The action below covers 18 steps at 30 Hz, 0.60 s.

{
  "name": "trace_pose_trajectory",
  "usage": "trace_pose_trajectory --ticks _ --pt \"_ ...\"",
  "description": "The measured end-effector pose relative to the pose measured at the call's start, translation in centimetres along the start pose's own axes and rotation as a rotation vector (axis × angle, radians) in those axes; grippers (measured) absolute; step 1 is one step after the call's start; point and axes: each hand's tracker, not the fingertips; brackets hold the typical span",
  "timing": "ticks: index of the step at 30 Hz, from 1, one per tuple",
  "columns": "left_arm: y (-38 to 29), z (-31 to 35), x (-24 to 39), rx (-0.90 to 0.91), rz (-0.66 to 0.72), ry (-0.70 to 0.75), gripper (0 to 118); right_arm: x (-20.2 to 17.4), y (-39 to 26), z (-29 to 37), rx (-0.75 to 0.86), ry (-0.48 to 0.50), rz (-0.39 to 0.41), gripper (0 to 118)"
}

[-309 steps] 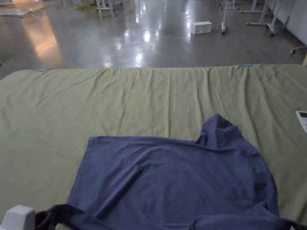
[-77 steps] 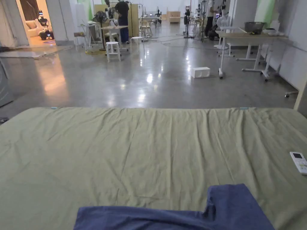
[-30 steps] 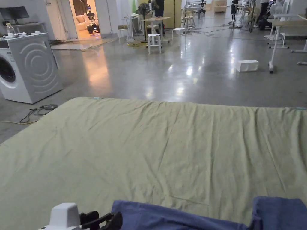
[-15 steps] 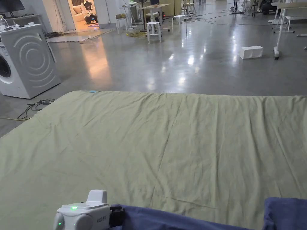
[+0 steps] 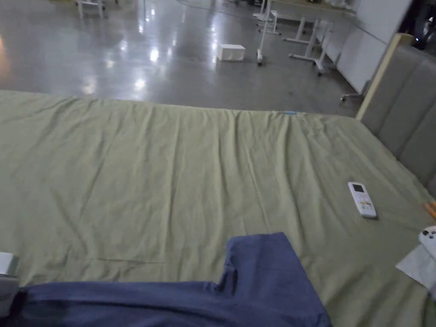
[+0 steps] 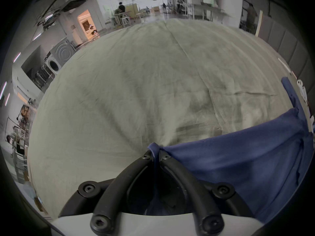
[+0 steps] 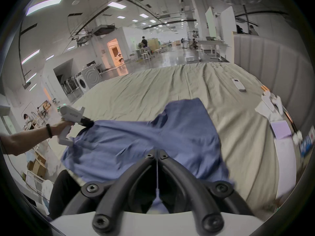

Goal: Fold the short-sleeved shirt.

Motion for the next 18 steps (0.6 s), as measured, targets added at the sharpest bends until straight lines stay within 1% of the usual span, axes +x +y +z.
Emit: trace_pose_trajectory --ticks 1,2,3,5,6,7,8,9,10,12,13,15,16,17,18 --pt "0.1 0.1 0.2 -0.006 0.001 0.004 7 1.5 1.6 -1.9 -0.021 -0.006 -0.011 63" --pt "0.2 0.2 0.3 -0.014 -0.014 0.007 7 3.6 3.4 -4.3 -0.072 -0.023 -0.051 90" --pt "0.2 0.3 0.3 -0.022 -0.026 0.003 7 5.7 4.8 -7.1 -0.13 -0.036 -0.109 100" --pt "0.1 0.5 0.4 -0.018 -0.03 0.005 7 9.3 6.1 -11.7 -0.22 -0.027 -0.188 99" --pt "0.0 0.6 0.5 -0.017 -0.031 0.006 7 11.4 6.6 -13.9 -0.207 -0.033 -0.249 95" --pt "0.1 0.6 0.4 -0.015 -0.032 0.008 7 12.6 6.7 -15.4 -0.228 -0.069 -0.312 87" --pt "0.2 0.6 0.6 -0.021 -0.046 0.008 7 13.6 6.7 -16.8 -0.248 -0.118 -0.35 87" --pt "0.5 0.7 0.8 -0.034 -0.072 0.014 7 14.4 6.4 -17.8 -0.258 -0.159 -0.368 87" --pt "0.7 0.7 0.9 -0.05 -0.094 0.019 7 14.7 6.2 -18.4 -0.273 -0.193 -0.332 87" --pt "1.1 0.5 1.0 -0.077 -0.119 0.018 7 14.5 5.9 -19.9 -0.334 -0.272 -0.186 87" --pt "1.2 0.4 1.0 -0.085 -0.128 0.019 7 14.3 5.8 -20.5 -0.358 -0.29 -0.13 86" --pt "1.5 0.2 0.6 -0.093 -0.116 0.01 7 12.8 5.0 -21.2 -0.428 -0.293 0.013 80" --pt "1.5 0.1 0.3 -0.096 -0.11 0.003 7 12.0 4.8 -21.2 -0.408 -0.32 0.071 72" --pt "1.5 0.1 0.2 -0.098 -0.104 -0.002 7 11.3 4.9 -21.0 -0.373 -0.312 0.085 61" --pt "1.3 0.2 -0.1 -0.085 -0.079 -0.01 7 10.9 5.0 -21.0 -0.383 -0.297 0.055 52"
